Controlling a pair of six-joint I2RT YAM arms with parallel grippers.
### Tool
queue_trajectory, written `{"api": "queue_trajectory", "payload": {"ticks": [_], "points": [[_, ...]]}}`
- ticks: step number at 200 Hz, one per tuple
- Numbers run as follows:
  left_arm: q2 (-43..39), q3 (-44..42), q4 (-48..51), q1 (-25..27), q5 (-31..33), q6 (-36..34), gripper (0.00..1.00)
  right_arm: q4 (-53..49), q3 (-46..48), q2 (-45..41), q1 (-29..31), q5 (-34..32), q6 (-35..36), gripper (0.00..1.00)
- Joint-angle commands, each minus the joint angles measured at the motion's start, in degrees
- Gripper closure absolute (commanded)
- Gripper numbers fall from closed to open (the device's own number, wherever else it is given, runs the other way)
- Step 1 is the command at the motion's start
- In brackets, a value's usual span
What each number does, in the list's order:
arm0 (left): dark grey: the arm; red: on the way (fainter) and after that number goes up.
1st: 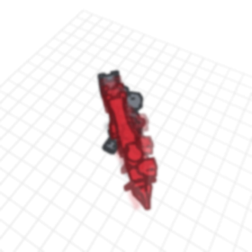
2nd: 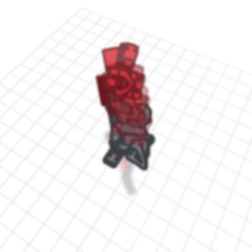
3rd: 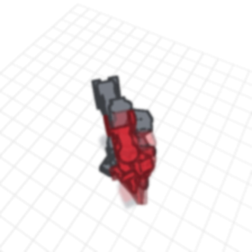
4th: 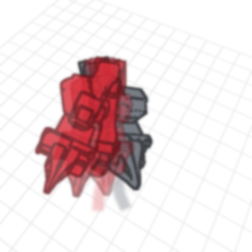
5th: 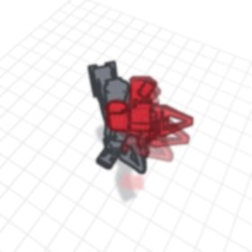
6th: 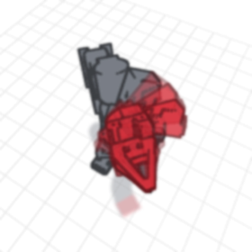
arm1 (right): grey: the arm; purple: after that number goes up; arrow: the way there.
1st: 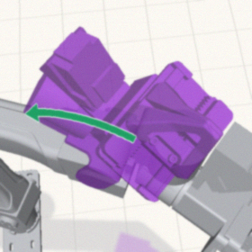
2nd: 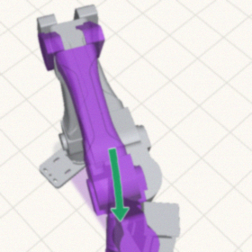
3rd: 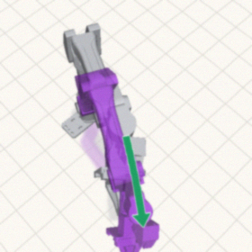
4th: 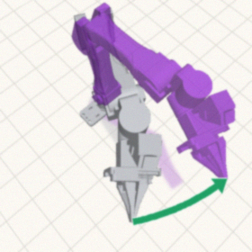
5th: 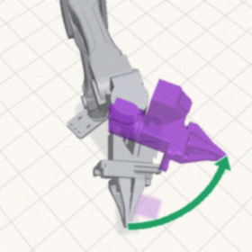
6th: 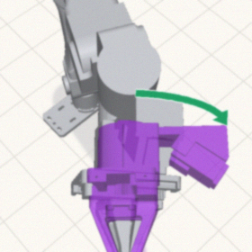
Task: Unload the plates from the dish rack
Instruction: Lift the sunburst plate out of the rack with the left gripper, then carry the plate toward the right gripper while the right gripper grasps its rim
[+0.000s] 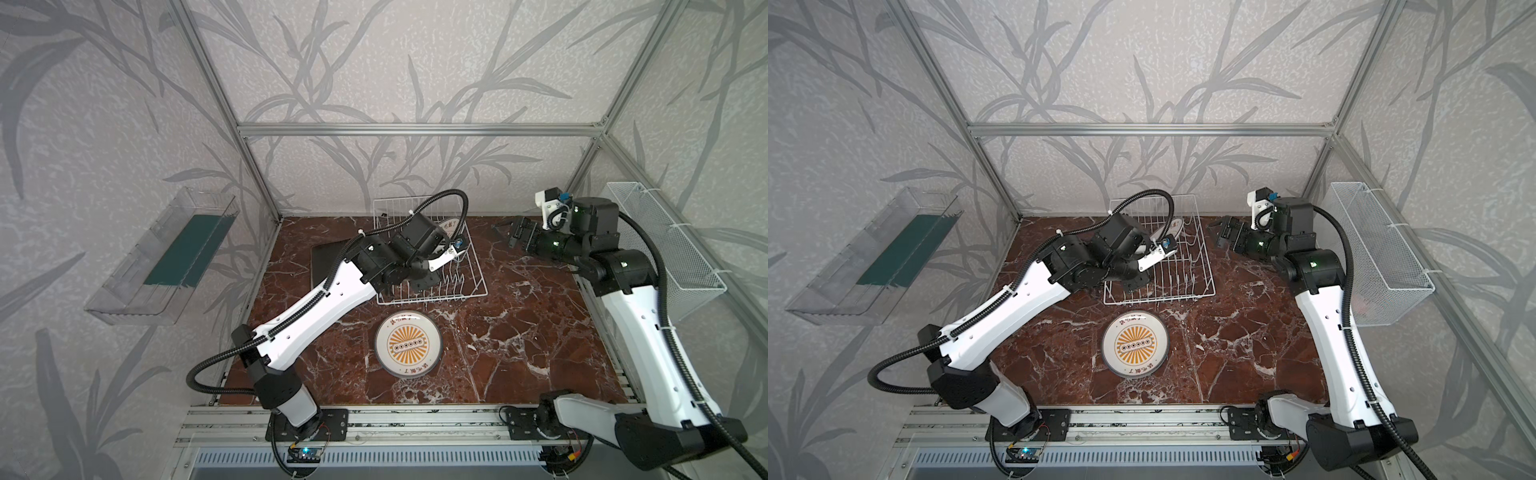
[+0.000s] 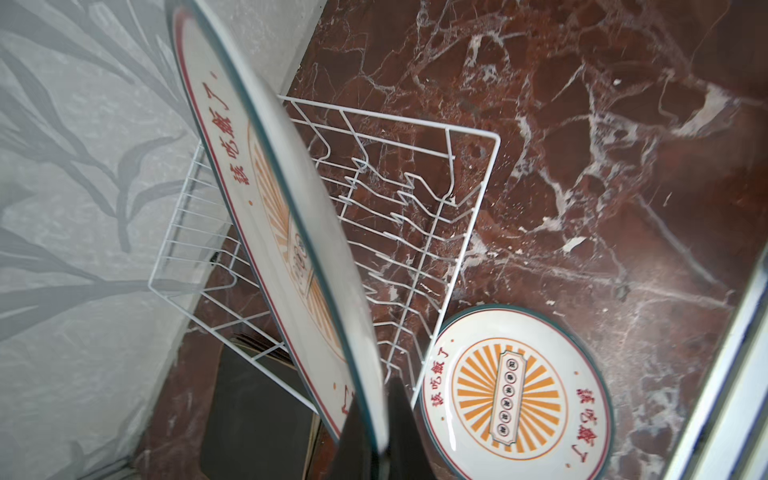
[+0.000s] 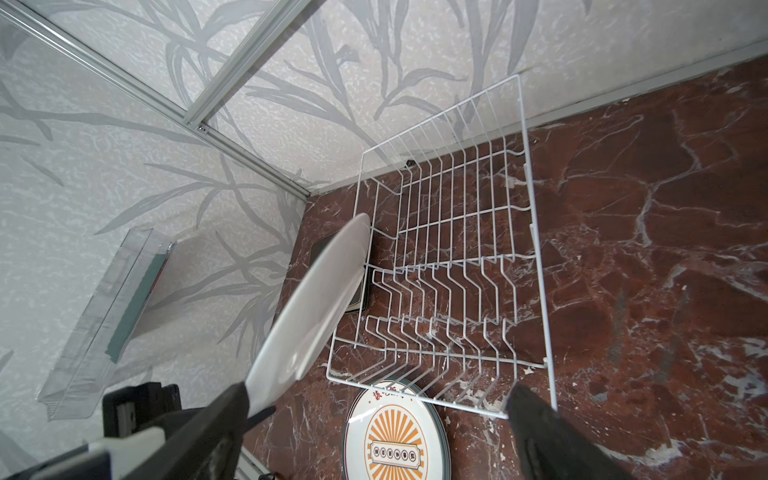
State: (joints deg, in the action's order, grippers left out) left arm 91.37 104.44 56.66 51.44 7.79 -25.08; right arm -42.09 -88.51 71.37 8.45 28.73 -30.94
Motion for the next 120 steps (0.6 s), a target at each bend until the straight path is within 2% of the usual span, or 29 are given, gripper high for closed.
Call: {"api": "queue_trajectory", "payload": {"ticks": [1,27,54,96,120], "points": [[-4.08,-2.73,-10.96,0.68,9.75,-11.35,1.00,-1.99,-3.77,3.08,1.12,3.89,-1.76,0.08],[-6.31,-8.36,-16.16,2.70,15.54,-18.06,1.00,-4.22,-7.04,7.24,3.99,2.94,-1.97,0.15],[-9.45,-14.60,-20.73,4.05,16.66,-23.07,1.00,-1.27,-4.89,9.23,6.76,1.55,-4.83,0.24],[-12.81,-18.86,-22.45,4.74,16.01,-23.24,1.00,0.07,-4.66,13.00,11.95,-1.98,-7.06,0.35],[-13.82,-20.37,-22.63,4.86,16.22,-23.26,1.00,-0.33,-4.44,14.96,12.71,-1.23,-7.70,0.48]]}}
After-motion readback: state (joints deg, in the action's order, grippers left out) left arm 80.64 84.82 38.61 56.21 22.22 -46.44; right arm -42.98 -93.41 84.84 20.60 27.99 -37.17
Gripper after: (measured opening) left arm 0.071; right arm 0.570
